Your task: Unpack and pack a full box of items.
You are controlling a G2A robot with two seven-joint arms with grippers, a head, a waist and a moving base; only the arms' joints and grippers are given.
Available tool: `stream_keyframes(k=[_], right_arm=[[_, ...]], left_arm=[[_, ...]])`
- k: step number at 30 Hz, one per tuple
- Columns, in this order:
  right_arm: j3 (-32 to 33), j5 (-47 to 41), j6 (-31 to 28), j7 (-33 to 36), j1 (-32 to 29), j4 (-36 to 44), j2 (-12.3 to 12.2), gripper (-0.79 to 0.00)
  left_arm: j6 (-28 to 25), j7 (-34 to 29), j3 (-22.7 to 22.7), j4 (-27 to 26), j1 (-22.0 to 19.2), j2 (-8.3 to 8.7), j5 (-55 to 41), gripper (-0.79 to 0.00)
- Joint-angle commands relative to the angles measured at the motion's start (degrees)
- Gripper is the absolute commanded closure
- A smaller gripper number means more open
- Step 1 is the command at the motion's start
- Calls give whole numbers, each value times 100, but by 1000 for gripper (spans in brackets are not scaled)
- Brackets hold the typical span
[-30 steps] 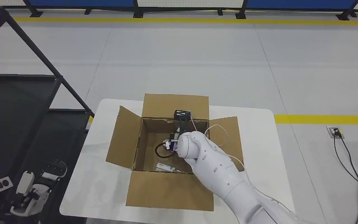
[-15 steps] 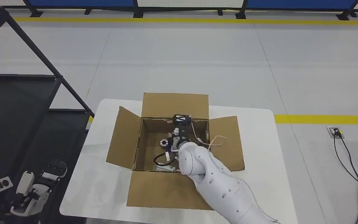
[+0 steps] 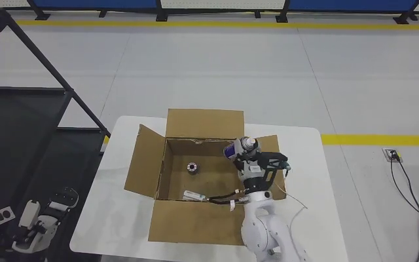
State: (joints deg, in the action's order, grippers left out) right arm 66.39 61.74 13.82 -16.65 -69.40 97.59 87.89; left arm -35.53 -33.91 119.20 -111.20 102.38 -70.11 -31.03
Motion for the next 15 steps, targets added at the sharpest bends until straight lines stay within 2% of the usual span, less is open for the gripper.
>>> stream_keyframes(k=[1, 4, 9, 11, 15], right_arm=[[348, -44, 105, -821, -350, 182, -20, 0], [771, -271, 256, -1554, -692, 336, -29, 0], [1377, -502, 610, -2041, -991, 313, -38, 0], [1587, -407, 885, -1962, -945, 129, -47, 0], [1973, 15, 1366, -1056, -631, -435, -108, 0]], left_arm=[[0, 0, 0, 0, 0, 0, 0, -785], [0, 0, 0, 0, 0, 0, 0, -785], [0, 0, 0, 0, 0, 0, 0, -785], [0, 0, 0, 0, 0, 0, 0, -785], [0, 0, 0, 0, 0, 0, 0, -785]])
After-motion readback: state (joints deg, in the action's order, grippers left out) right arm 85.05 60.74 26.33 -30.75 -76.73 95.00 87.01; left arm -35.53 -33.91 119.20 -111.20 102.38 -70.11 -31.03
